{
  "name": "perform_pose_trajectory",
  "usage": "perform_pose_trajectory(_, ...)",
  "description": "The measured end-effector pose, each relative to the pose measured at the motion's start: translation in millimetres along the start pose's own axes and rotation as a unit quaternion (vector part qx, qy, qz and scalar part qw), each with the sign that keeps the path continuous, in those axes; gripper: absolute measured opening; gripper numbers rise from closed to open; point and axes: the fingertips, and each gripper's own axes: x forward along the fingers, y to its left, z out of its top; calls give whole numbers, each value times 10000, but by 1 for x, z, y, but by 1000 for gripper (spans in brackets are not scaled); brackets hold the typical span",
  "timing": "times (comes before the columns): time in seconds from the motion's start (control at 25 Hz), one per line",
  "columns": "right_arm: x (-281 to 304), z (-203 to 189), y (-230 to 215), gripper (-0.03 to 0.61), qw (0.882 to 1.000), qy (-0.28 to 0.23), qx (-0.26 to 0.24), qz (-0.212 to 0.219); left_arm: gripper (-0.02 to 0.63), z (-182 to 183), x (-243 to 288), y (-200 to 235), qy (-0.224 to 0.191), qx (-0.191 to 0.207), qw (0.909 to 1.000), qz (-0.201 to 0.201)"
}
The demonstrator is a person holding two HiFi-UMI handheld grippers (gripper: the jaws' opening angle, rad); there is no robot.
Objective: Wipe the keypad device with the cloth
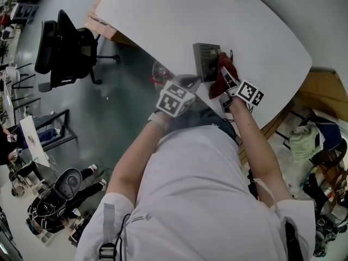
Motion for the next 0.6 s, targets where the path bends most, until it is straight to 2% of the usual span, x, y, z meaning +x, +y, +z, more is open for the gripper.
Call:
perform_pose_trajectory(0.16,-2,5,-13,57,9994,-30,255,-220,11,-1,1,-1,-3,9,10000,5)
perform_pose_trajectory(0.36,-5,12,-2,57,9994,13,154,-295,11,1,0,-3,-31,4,10000,-31)
perform_pose_trajectory(0.6,12,9,63,57,9984,305,-244,411,11,0,1,-2,-62,57,10000,-26)
